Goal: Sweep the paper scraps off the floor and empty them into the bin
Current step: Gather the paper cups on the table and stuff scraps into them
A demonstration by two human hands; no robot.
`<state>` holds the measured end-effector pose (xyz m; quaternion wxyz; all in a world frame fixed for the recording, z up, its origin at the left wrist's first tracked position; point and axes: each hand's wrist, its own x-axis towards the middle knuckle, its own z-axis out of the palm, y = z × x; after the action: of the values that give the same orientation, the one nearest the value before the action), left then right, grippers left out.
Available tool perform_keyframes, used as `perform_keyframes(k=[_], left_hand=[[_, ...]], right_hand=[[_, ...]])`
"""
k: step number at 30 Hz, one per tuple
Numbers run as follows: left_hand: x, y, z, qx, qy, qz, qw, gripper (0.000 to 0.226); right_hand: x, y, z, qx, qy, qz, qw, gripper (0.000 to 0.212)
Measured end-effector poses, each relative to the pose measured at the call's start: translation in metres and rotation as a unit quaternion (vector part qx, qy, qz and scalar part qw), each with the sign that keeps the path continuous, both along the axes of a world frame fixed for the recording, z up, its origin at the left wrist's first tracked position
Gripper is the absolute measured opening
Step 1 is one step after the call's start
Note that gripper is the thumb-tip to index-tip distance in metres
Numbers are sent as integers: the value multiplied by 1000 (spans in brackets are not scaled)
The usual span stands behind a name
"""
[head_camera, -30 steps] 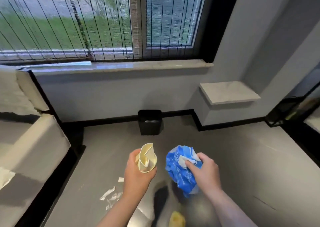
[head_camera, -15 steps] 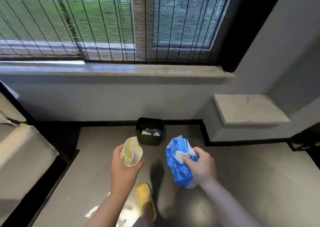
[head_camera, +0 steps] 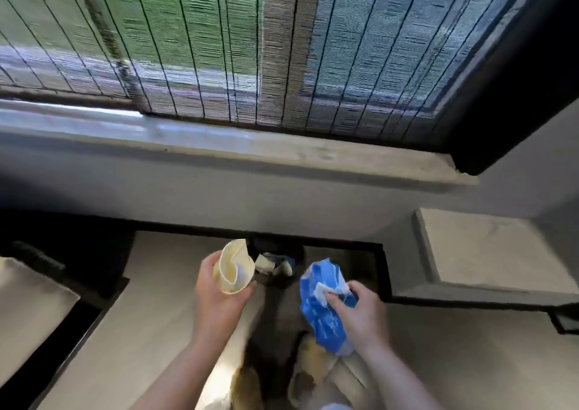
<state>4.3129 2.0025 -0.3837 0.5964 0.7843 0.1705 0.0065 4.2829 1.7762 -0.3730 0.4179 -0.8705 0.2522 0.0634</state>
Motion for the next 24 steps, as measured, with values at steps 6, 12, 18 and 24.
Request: perform_keyframes(k=[6,12,18,24], left_hand=[[44,-18,-25,24,23,36,999,61],[86,-41,-61,92,23,78,992,70],[106,-50,-102,117,30,95,988,68],[115,-33,-171,109,73,81,988,63]], right_hand=[[75,-14,-31,15,51,56,997,25],[139,-33,-70,9,107,119,987,18],[180,-24,-134,12,168,125,978,22],[206,3,-218,22,214,85,973,37]])
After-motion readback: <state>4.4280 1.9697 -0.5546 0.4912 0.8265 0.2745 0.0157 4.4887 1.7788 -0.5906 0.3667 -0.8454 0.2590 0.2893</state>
